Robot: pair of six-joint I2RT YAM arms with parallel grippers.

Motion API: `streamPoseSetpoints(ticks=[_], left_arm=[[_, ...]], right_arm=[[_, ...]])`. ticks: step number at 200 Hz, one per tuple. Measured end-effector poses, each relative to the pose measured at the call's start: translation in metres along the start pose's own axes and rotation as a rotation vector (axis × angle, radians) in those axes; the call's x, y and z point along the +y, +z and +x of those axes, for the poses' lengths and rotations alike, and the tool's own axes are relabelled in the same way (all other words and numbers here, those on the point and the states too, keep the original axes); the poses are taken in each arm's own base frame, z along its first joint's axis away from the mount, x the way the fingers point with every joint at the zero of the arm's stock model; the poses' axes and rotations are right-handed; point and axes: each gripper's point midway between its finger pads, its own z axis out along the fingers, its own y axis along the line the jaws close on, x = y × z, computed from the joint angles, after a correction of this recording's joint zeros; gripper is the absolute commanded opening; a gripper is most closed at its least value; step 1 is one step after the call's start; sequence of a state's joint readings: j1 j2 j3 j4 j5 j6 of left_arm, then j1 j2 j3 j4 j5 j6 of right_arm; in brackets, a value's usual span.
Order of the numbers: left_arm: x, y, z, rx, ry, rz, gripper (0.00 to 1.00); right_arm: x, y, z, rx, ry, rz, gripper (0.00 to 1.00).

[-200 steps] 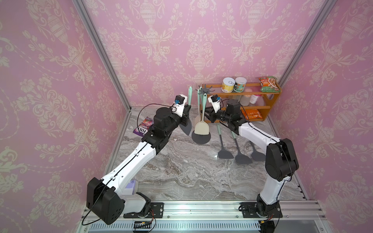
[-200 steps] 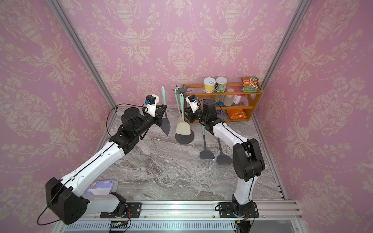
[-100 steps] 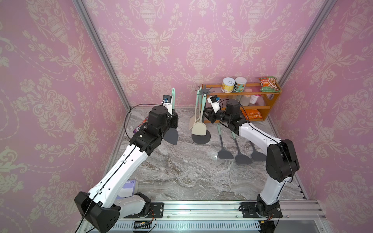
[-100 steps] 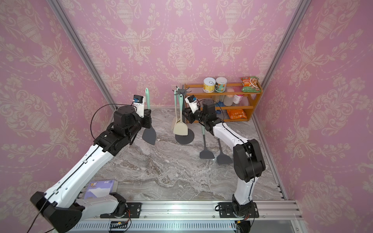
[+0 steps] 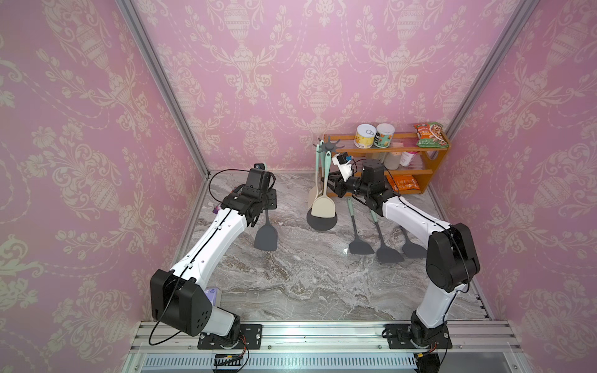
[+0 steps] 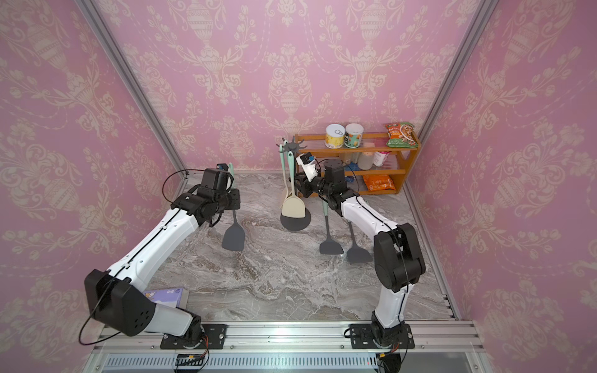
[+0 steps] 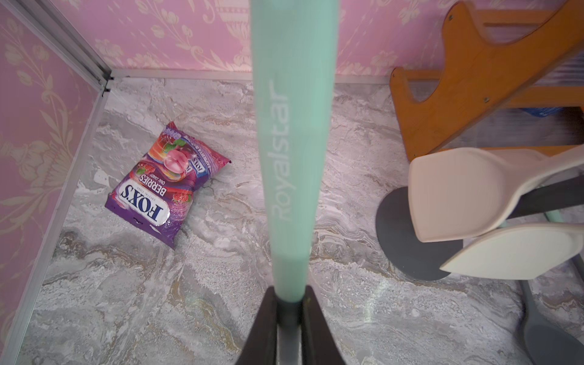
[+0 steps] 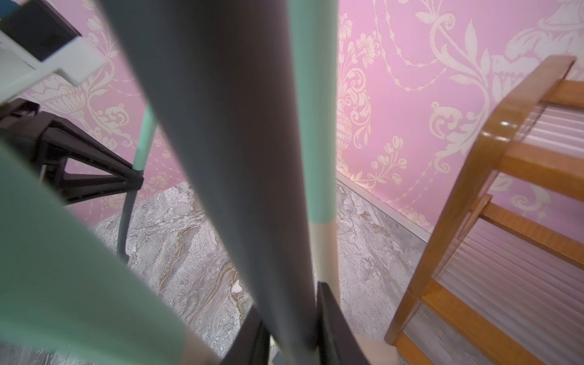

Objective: Take the spatula off the kitchen utensil rack
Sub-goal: Place the spatula at the center of the board.

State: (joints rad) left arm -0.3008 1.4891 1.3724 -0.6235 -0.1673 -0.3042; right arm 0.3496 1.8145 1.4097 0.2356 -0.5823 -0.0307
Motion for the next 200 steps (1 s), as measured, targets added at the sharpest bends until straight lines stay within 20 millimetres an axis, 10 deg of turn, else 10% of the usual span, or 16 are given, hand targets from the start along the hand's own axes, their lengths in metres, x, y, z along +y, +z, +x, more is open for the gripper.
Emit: streamPoseSetpoints(ticks=[101, 200], left_arm=[[0.013, 0.095, 0.067, 0.304, -0.043, -0.031, 0.00], [-0.008, 0.146, 0.062, 0.387, -0.041, 0.012, 0.00]], right_arm=[[0.000, -0.001, 0.001, 0.006, -0.012, 0.007, 0.00], [-0.001, -0.002, 0.001, 0.008, -0.018, 0.011, 0.00]])
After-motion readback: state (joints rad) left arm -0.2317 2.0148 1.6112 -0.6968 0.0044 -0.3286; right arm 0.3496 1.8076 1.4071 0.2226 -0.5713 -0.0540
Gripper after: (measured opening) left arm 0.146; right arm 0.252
